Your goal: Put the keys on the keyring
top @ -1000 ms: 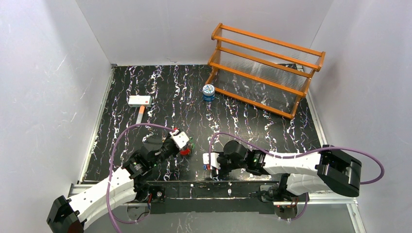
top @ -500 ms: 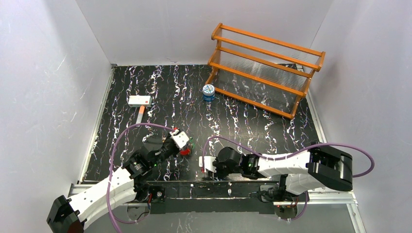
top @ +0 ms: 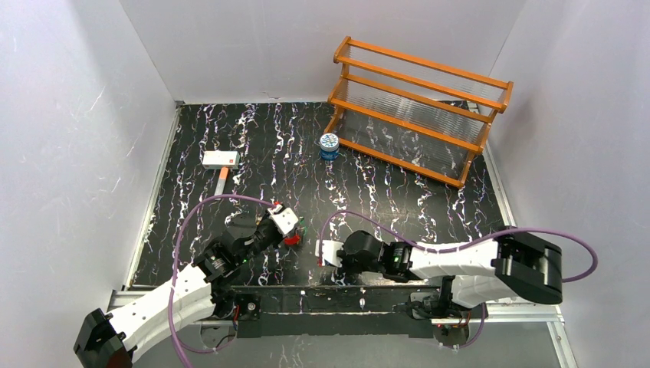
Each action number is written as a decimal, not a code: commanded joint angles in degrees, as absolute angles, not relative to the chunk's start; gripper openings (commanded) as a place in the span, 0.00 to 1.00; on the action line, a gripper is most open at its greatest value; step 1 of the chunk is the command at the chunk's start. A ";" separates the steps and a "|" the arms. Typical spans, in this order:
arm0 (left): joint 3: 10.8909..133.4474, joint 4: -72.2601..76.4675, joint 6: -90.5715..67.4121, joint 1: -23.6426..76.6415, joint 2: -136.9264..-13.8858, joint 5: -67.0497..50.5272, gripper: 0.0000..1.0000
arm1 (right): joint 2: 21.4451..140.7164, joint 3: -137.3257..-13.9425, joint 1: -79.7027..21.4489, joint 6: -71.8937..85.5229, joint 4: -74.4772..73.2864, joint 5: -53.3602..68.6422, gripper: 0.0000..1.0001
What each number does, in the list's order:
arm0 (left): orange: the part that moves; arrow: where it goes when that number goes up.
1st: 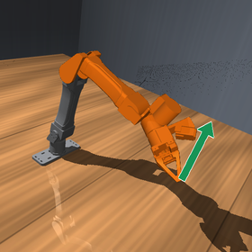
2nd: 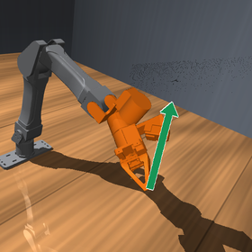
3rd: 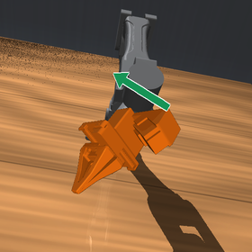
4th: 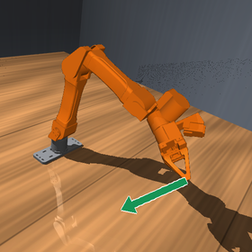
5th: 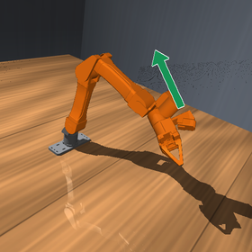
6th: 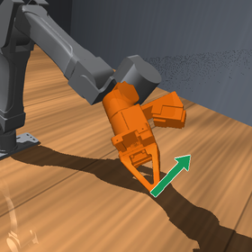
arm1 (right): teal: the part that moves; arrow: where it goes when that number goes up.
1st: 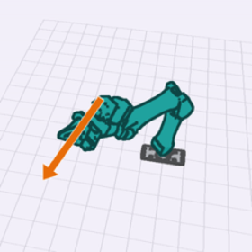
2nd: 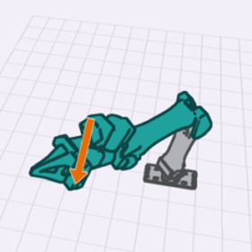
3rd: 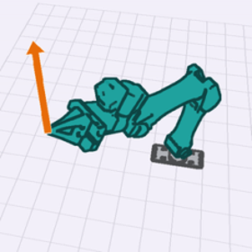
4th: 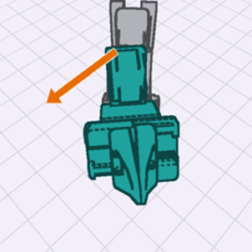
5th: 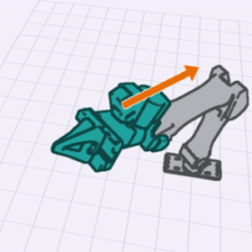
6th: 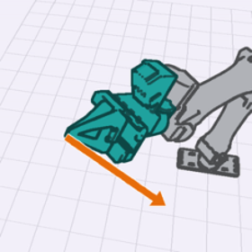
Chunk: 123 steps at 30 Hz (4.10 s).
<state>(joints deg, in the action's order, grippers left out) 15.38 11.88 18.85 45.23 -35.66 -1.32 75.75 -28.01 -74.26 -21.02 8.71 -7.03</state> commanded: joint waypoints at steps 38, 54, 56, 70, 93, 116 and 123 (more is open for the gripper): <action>9.42 34.50 12.80 45.39 -44.95 -19.96 0.00 | 73.87 -46.24 -45.64 4.42 8.70 35.59 0.01; 9.05 37.33 11.39 45.40 -46.65 -20.60 0.00 | 83.41 -54.52 -45.70 -4.32 -5.62 45.99 0.01; 9.01 37.40 11.42 45.43 -46.58 -20.58 0.00 | 83.32 -54.11 -45.70 -4.09 -5.04 46.43 0.01; 8.96 37.80 11.24 45.44 -46.59 -20.28 0.00 | 79.27 -51.60 -45.74 -0.98 -2.01 37.68 0.01; 8.87 37.79 10.99 45.44 -46.05 -20.31 0.00 | 80.99 -52.60 -47.23 -4.14 -5.33 41.55 0.01; 9.14 37.79 10.99 45.44 -46.38 -20.59 0.00 | 82.59 -55.82 -48.20 -4.80 -4.78 38.59 0.01; 9.32 37.79 11.07 45.42 -46.61 -20.63 0.00 | 83.72 -56.72 -48.92 -5.26 -4.49 40.29 0.01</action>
<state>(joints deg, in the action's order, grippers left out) 9.02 35.97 11.27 45.23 -47.05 -20.03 83.31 -53.39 -48.14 -4.05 -6.09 38.41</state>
